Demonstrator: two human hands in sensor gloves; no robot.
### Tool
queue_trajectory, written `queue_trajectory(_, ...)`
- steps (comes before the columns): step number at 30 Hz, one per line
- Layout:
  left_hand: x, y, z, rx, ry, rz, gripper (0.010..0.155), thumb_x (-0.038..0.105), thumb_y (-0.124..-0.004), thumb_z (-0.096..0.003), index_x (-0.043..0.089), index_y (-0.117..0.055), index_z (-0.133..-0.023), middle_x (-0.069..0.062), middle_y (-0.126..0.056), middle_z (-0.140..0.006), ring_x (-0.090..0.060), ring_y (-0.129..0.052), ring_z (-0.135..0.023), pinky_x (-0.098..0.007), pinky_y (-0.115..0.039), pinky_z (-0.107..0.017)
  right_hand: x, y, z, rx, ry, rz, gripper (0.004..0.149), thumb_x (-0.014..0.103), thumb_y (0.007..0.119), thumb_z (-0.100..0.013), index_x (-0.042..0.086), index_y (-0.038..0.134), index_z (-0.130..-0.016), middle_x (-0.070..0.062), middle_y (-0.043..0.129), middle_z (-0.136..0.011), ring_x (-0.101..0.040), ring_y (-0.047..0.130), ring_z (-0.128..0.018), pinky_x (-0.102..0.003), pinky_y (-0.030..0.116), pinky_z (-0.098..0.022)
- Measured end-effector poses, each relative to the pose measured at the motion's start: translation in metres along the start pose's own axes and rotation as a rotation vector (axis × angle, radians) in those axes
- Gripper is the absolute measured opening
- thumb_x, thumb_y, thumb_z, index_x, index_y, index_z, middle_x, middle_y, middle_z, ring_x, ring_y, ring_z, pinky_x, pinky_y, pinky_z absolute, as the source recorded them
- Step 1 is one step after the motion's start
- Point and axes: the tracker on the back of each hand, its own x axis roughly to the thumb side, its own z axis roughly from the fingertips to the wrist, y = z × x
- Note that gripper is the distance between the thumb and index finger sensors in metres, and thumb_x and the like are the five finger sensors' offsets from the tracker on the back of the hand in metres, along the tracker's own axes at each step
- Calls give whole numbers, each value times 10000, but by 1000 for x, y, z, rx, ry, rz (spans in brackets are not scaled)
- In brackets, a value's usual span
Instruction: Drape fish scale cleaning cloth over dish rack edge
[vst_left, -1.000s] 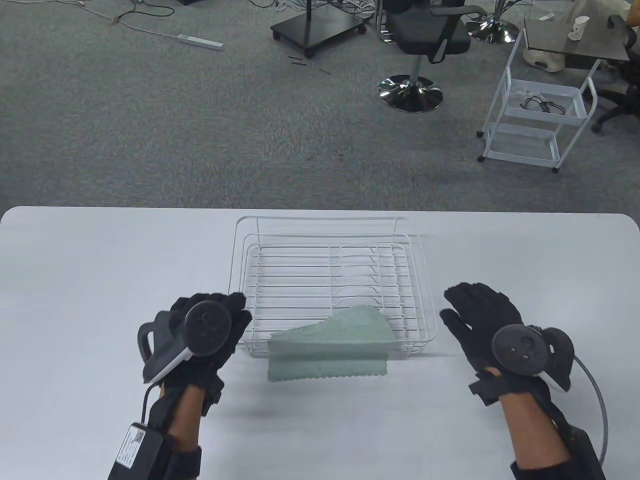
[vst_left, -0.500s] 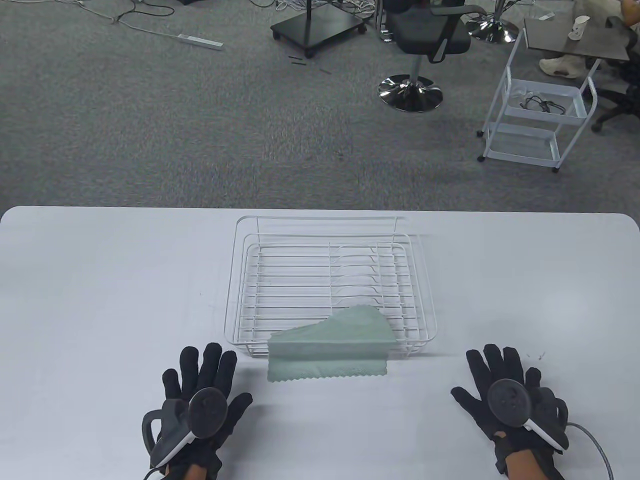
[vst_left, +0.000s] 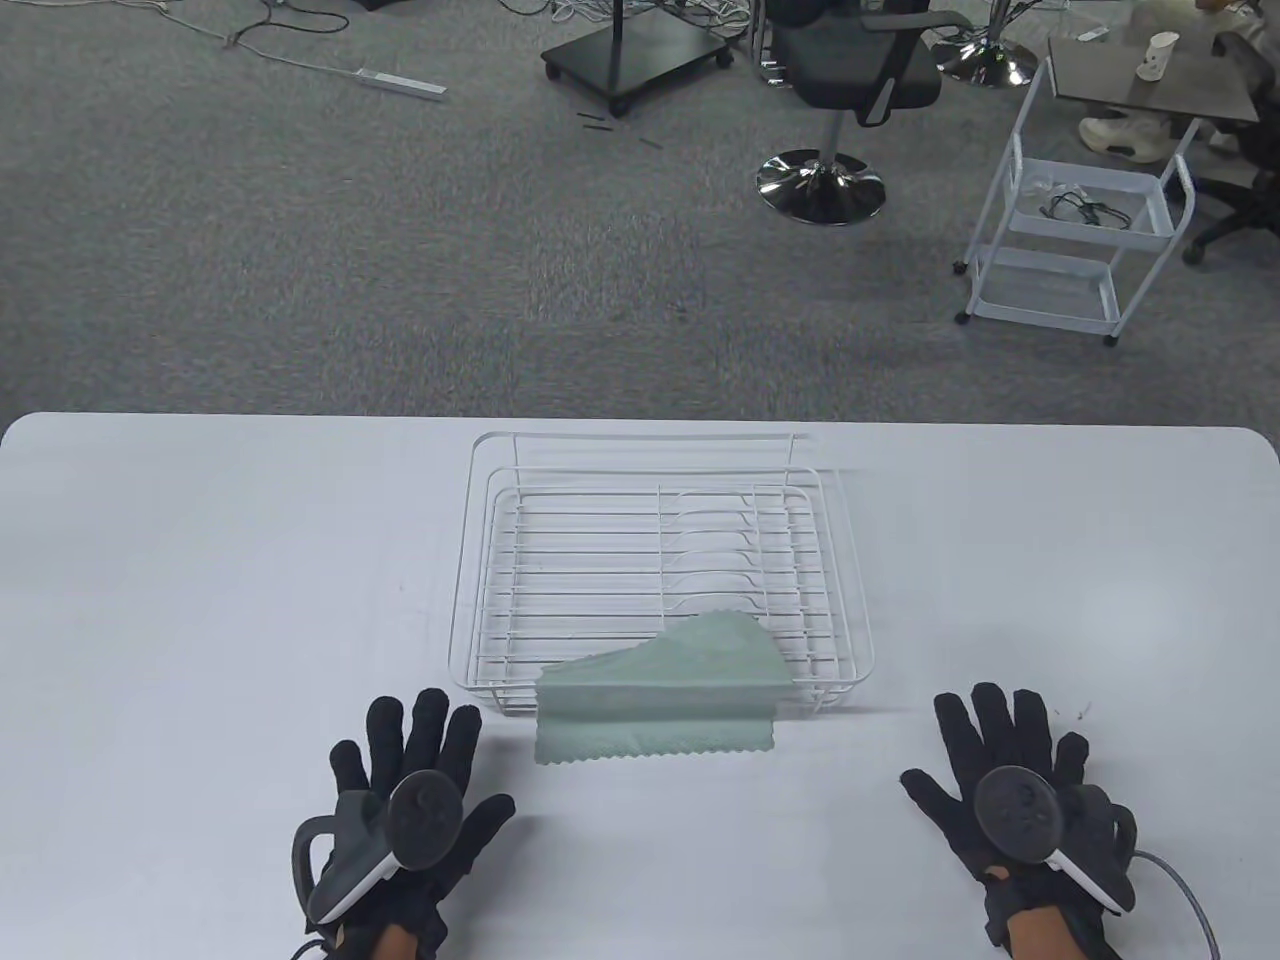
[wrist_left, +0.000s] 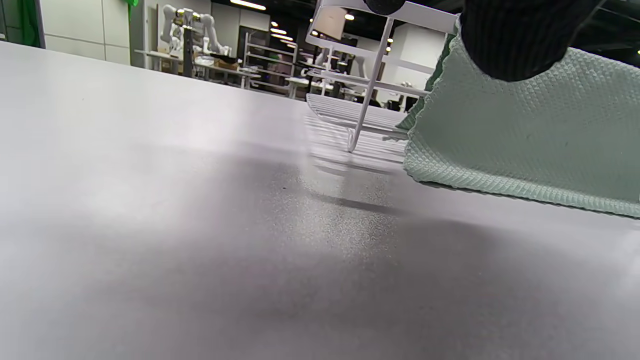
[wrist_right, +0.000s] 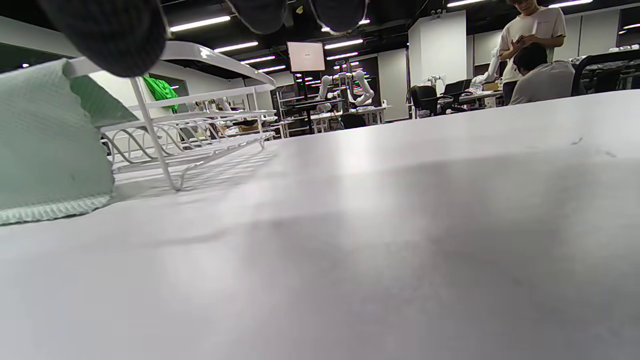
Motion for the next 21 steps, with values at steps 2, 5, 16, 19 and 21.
queue_trajectory(2,1,0,0,-8,-3,-4,888,673,-701,-515,331,-266,-1210,32,-95,-1226,-366,33,-1088,-704,-118,-730,0,0,0,-1,0,4,766,702,617,-573,319,296,-1154,-123,269,-1235,-461,156,-1097,-784,265,-702)
queue_trajectory(5,4,0,0,-15,5,-28,878,658,-706,-521,327,-277,-1212,23,-84,-1223,-373,62,-1083,-709,-124,-733,1,0,0,-8,-5,0,760,693,620,-575,315,305,-1153,-129,269,-1233,-463,152,-1095,-785,237,-696)
queue_trajectory(16,8,-1,-3,-39,-4,-37,857,638,-710,-533,322,-296,-1213,14,-85,-1221,-376,29,-1083,-710,-131,-736,2,2,-2,-4,-17,-20,747,682,609,-577,301,328,-1155,-143,276,-1229,-471,152,-1089,-786,207,-685)
queue_trajectory(19,9,-1,-3,-43,-9,-32,854,635,-712,-535,321,-298,-1213,12,-89,-1223,-375,30,-1084,-709,-132,-736,3,1,-2,-13,-28,-25,744,677,612,-578,299,333,-1155,-145,279,-1229,-470,154,-1089,-785,208,-685)
queue_trajectory(21,10,-2,-3,-46,-10,-35,854,636,-712,-534,321,-301,-1213,10,-97,-1225,-374,28,-1086,-708,-135,-737,3,2,-2,-11,-30,-29,744,675,614,-577,297,336,-1154,-147,283,-1228,-471,154,-1089,-785,207,-684)
